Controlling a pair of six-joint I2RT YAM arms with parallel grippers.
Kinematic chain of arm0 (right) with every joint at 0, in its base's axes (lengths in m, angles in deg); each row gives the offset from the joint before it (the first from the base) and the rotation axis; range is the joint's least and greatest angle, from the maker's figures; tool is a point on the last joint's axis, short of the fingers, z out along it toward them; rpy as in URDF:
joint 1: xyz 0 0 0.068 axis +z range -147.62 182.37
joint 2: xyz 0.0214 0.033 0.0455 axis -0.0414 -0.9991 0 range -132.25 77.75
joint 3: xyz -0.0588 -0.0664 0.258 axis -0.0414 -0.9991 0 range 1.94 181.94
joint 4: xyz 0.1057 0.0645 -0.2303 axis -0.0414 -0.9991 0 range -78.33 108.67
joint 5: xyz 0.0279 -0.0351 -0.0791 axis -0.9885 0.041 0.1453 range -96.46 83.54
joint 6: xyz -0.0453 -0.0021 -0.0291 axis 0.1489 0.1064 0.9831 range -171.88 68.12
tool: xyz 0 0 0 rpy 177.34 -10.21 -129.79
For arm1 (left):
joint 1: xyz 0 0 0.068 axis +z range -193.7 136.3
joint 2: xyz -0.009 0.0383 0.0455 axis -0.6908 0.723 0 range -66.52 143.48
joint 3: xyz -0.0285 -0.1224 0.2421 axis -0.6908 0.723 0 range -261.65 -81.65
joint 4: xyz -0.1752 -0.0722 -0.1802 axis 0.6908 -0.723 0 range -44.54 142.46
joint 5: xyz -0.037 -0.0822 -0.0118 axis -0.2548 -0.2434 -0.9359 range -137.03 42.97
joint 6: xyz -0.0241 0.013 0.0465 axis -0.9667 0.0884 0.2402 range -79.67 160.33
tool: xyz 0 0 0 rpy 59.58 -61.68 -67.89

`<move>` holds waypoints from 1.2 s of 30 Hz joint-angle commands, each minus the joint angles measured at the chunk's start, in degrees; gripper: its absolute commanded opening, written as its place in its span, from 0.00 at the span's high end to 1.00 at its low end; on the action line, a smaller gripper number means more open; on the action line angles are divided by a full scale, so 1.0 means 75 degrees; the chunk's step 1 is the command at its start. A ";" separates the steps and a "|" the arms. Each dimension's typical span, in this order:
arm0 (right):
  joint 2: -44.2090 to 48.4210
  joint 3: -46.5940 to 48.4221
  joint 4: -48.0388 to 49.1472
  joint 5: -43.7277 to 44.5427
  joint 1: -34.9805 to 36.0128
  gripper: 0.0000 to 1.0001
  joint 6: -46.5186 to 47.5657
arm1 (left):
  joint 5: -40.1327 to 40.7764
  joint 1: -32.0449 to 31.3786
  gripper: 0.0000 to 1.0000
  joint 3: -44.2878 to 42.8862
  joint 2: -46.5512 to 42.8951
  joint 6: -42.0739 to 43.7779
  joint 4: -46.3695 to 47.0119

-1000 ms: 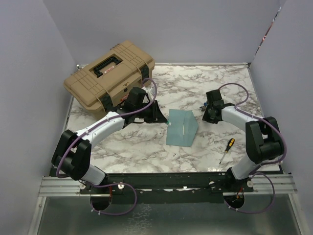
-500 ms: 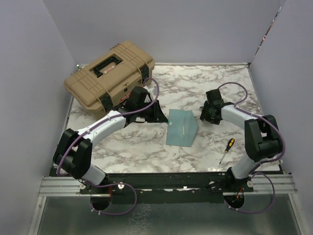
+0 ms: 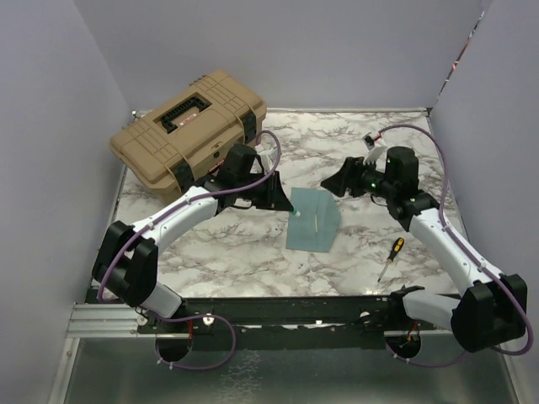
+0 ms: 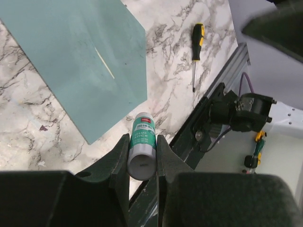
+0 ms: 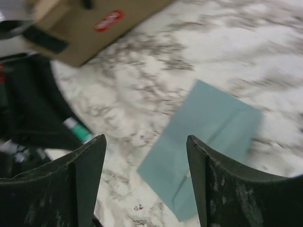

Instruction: Place the letter into the envelope and seal it

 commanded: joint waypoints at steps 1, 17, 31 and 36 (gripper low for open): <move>0.0286 -0.0838 0.1956 -0.3671 0.0439 0.27 0.0571 | -0.1001 -0.0057 1.00 -0.0304 0.0003 0.0711 -0.0329; -0.0423 -0.0042 0.0286 -0.4111 0.1836 0.30 0.2299 | -0.2004 -0.0049 1.00 -0.0130 -0.0721 0.1411 -0.0319; -0.0666 0.0013 0.0413 -0.4207 0.2134 0.83 0.2327 | -0.2115 -0.0057 1.00 -0.0228 -0.0917 0.1254 -0.0126; -0.0609 -0.0014 0.0715 -0.4308 0.2137 1.00 0.1965 | -0.1820 -0.0057 0.68 -0.0431 -0.1143 0.1023 0.0058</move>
